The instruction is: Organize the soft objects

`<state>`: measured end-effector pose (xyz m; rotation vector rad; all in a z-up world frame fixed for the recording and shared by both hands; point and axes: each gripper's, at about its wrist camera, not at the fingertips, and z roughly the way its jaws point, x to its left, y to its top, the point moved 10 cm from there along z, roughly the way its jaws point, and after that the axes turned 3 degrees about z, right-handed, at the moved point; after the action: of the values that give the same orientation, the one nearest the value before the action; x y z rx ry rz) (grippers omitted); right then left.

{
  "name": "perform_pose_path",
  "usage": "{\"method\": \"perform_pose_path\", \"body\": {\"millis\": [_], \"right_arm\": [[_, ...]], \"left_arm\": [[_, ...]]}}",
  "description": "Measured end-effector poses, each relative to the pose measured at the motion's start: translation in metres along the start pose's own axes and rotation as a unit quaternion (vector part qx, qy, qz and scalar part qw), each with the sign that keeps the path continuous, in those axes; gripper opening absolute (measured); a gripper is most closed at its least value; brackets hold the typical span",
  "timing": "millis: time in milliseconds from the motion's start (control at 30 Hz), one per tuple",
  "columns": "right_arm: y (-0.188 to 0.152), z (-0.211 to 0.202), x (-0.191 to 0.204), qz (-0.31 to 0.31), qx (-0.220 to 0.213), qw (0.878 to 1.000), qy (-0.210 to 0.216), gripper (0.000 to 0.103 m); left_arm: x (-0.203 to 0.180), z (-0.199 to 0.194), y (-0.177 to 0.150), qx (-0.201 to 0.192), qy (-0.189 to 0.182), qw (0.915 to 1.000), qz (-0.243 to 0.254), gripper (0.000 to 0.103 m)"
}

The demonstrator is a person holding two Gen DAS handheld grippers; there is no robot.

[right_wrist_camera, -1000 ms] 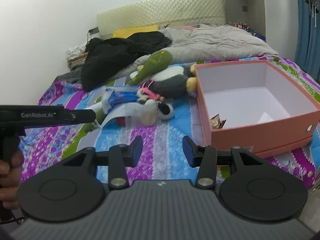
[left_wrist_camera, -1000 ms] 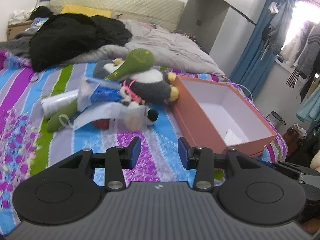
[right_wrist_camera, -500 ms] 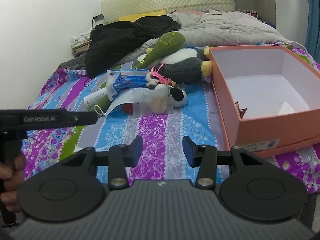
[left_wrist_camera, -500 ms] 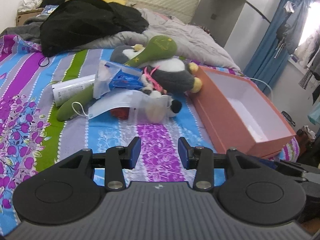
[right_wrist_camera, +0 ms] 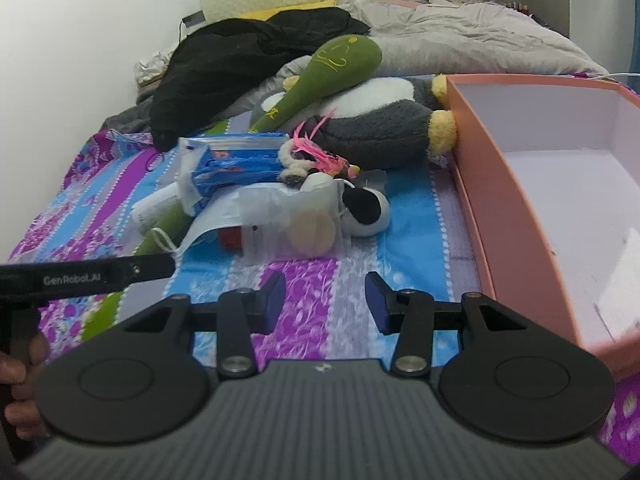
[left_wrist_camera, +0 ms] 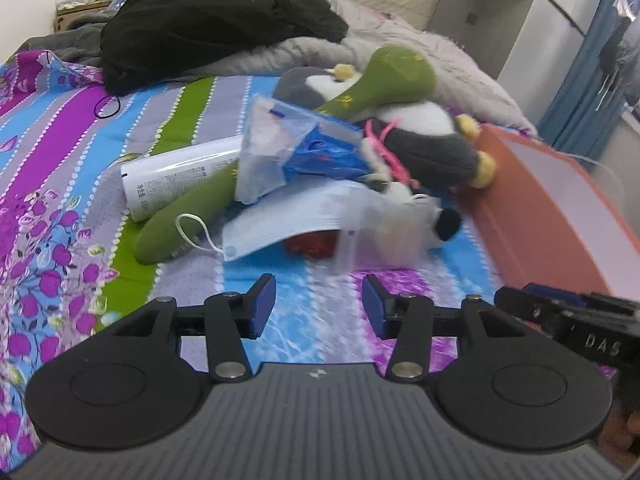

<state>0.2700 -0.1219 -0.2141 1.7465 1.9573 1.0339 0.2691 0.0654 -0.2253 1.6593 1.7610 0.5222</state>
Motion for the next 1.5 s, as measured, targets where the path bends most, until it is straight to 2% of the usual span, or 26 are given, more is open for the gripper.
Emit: {"method": "perform_pose_path", "body": {"millis": [67,167,200,233,267,533,633,733,833,867,900,967,1067,1333,1500], "right_arm": [[0.003,0.015,0.0,0.0,0.01,1.0,0.007,0.047],[0.007,0.04,-0.001,0.008,0.028,0.999,0.013,0.049],[0.007,0.048,-0.002,0.008,0.033,0.999,0.011,0.052],[0.008,0.055,-0.002,0.008,0.037,0.999,0.01,0.061],[0.008,0.062,-0.002,0.01,0.039,0.999,0.011,0.065],[0.011,0.107,0.0,-0.004,0.058,0.998,0.014,0.065],[0.01,0.121,0.002,-0.01,0.063,0.998,0.015,0.065],[0.012,0.127,0.006,-0.017,0.059,0.998,0.021,0.065],[0.012,0.129,0.009,-0.024,0.055,0.998,0.026,0.066],[0.012,0.129,0.01,-0.027,0.054,0.998,0.025,0.06],[0.012,0.128,0.011,-0.029,0.052,0.998,0.025,0.056],[0.013,0.124,0.012,-0.031,0.049,0.998,0.027,0.04],[0.015,0.115,0.014,-0.033,0.043,0.998,0.025,0.031],[0.018,0.076,0.015,-0.034,0.024,0.999,0.026,0.014],[0.008,0.051,0.01,-0.025,0.024,0.999,0.027,0.012]], "left_arm": [[0.005,0.014,0.003,0.004,0.01,0.9999,0.012,0.055],[0.011,0.033,0.006,0.01,0.025,0.9991,0.033,0.062],[0.012,0.039,0.007,0.011,0.03,0.9987,0.039,0.062],[0.014,0.045,0.008,0.012,0.034,0.9983,0.046,0.062],[0.016,0.05,0.009,0.014,0.039,0.9978,0.052,0.062],[0.025,0.078,0.021,0.006,0.069,0.9934,0.091,0.062],[0.026,0.089,0.021,0.008,0.066,0.9933,0.094,0.062],[0.027,0.097,0.021,0.008,0.066,0.993,0.098,0.056],[0.028,0.102,0.02,0.009,0.065,0.993,0.098,0.032],[0.029,0.103,0.019,0.013,0.066,0.9932,0.095,0.019],[0.03,0.103,0.018,0.015,0.063,0.9935,0.093,0.013],[0.03,0.097,0.019,0.008,0.059,0.9945,0.086,0.008],[0.029,0.085,0.019,0.0,0.054,0.9957,0.076,0.006],[0.022,0.043,0.009,-0.01,0.043,0.9985,0.031,0.002],[0.014,0.015,-0.004,-0.014,0.035,0.9992,0.009,0.001]]}}
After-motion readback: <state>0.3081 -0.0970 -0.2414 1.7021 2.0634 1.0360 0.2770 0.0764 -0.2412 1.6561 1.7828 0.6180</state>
